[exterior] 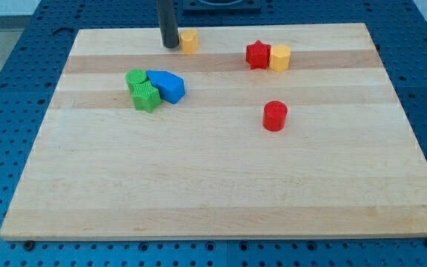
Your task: Push the yellow heart closer to the yellow hexagon
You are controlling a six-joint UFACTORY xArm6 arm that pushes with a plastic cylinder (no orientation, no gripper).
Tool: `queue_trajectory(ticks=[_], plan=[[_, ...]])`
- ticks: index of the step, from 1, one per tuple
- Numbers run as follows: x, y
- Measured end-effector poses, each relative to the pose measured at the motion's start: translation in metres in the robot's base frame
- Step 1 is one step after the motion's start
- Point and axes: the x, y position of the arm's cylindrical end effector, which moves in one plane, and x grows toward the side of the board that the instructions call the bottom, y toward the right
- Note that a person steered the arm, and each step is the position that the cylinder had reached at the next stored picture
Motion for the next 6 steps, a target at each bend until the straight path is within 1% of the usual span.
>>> queue_trajectory(ticks=[1,2,3,4,5,6], plan=[[-0.008,-0.039],[-0.014,-0.006],[-0.014,0.058],[-0.008,0.103],[-0.015,0.103],[-0.043,0.105]])
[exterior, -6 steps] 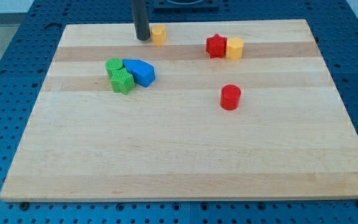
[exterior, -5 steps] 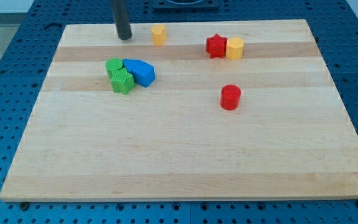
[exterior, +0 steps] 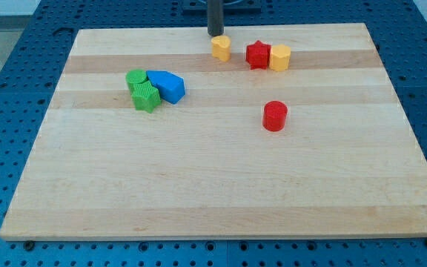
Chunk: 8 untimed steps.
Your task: Push the yellow heart closer to the yellow hexagon
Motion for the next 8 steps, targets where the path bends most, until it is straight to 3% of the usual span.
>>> queue_trajectory(ticks=[1,4,6,7,8], plan=[[0.003,0.016],[0.073,0.031],[0.037,0.018],[0.037,-0.019],[0.066,-0.035]])
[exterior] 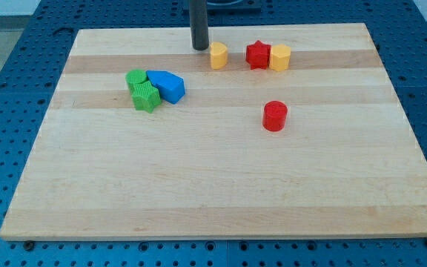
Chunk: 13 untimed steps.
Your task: Push the yellow heart closer to the yellow hexagon
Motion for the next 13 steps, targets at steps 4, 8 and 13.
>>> queue_trajectory(ticks=[4,8,13], plan=[[0.012,0.06],[0.042,0.078],[0.181,0.077]])
